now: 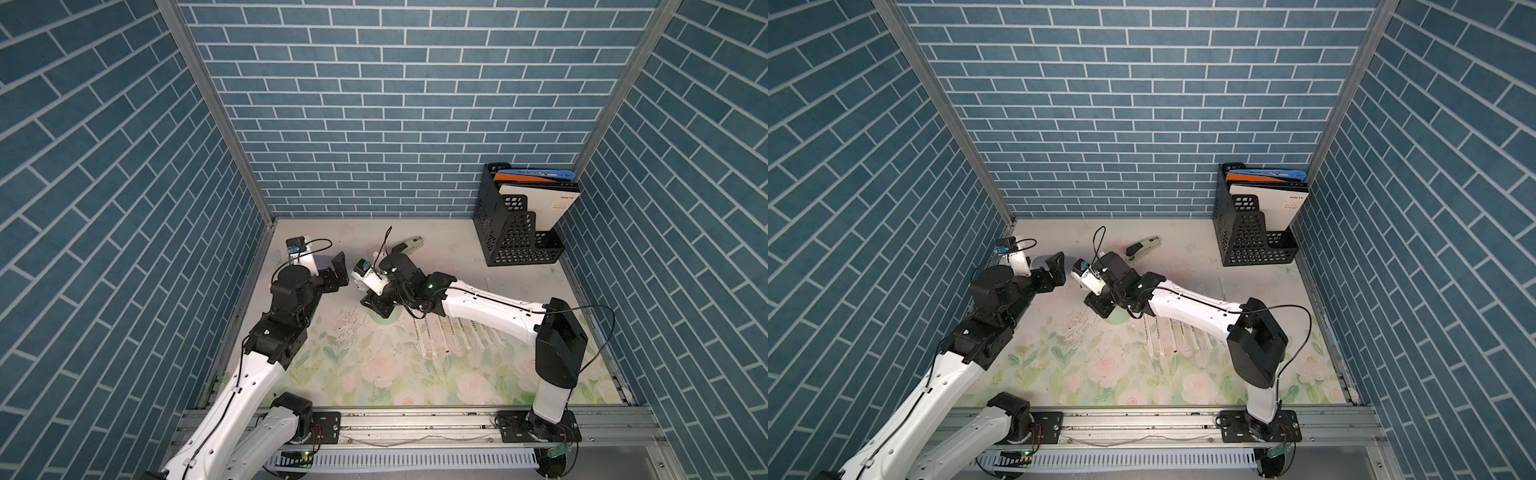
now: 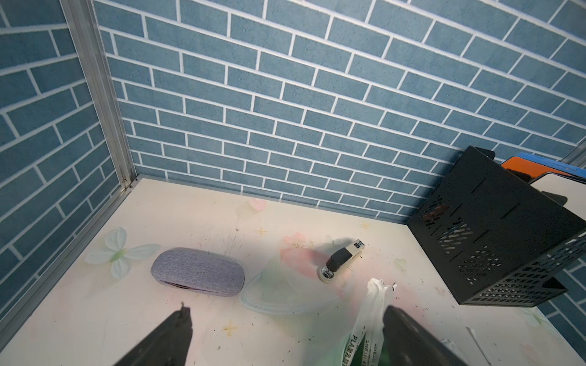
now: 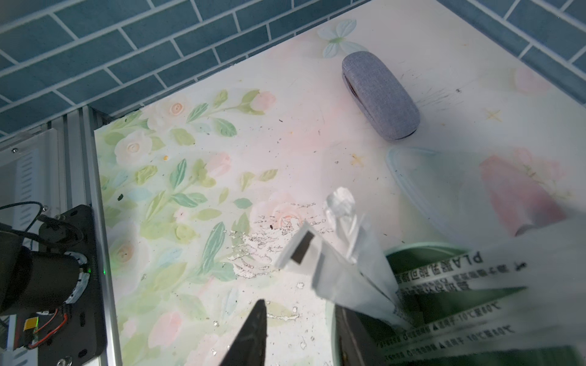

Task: Take the straws out of the storage container
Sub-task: Pick up the straw from the container.

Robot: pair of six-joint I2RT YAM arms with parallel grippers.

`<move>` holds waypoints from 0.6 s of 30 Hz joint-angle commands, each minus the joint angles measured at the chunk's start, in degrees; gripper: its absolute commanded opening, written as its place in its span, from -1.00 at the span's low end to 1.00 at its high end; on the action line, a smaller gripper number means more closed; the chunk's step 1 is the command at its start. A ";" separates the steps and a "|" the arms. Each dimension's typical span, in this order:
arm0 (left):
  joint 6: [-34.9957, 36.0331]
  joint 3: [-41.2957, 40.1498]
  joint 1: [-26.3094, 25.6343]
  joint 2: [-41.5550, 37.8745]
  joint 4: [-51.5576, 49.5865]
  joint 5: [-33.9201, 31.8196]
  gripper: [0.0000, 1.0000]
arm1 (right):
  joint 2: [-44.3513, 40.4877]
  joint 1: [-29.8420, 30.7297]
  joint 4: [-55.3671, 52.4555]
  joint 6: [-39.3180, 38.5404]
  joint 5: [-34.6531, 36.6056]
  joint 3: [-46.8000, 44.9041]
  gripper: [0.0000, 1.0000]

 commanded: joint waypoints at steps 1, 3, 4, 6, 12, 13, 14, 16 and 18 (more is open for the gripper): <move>-0.18 -0.49 0.39 -0.09 -0.03 0.34 0.99 | 1.24 0.09 -0.57 -1.52 1.92 1.98 -0.28; -0.14 -0.49 0.39 -0.07 0.04 0.50 0.99 | 1.37 0.12 -0.78 -1.59 2.59 2.35 -0.28; -0.16 -0.49 0.35 -0.08 0.05 0.52 0.99 | 1.53 0.15 -0.88 -1.72 2.83 2.55 -0.28; -0.15 -0.49 0.37 -0.07 0.07 0.60 0.99 | 1.75 0.11 -0.98 -1.84 3.57 2.98 -0.28; -0.15 -0.75 0.33 -0.58 0.27 0.34 0.99 | 3.20 0.03 -0.85 -2.38 4.47 4.27 -0.28; -0.18 -0.80 0.36 -0.68 0.37 0.35 0.99 | 3.41 0.01 -0.68 -2.40 4.47 4.41 -0.28; -0.11 -0.84 0.35 -0.68 0.44 0.35 0.99 | 3.60 0.00 -0.46 -2.40 4.47 4.49 -0.28; -0.15 -0.93 0.34 -0.79 0.48 0.29 0.99 | 3.78 0.00 0.07 -2.40 4.47 4.65 -0.28; -0.15 -0.93 0.34 -0.77 0.48 0.39 0.99 | 3.88 0.00 0.58 -2.40 6.03 4.71 -0.30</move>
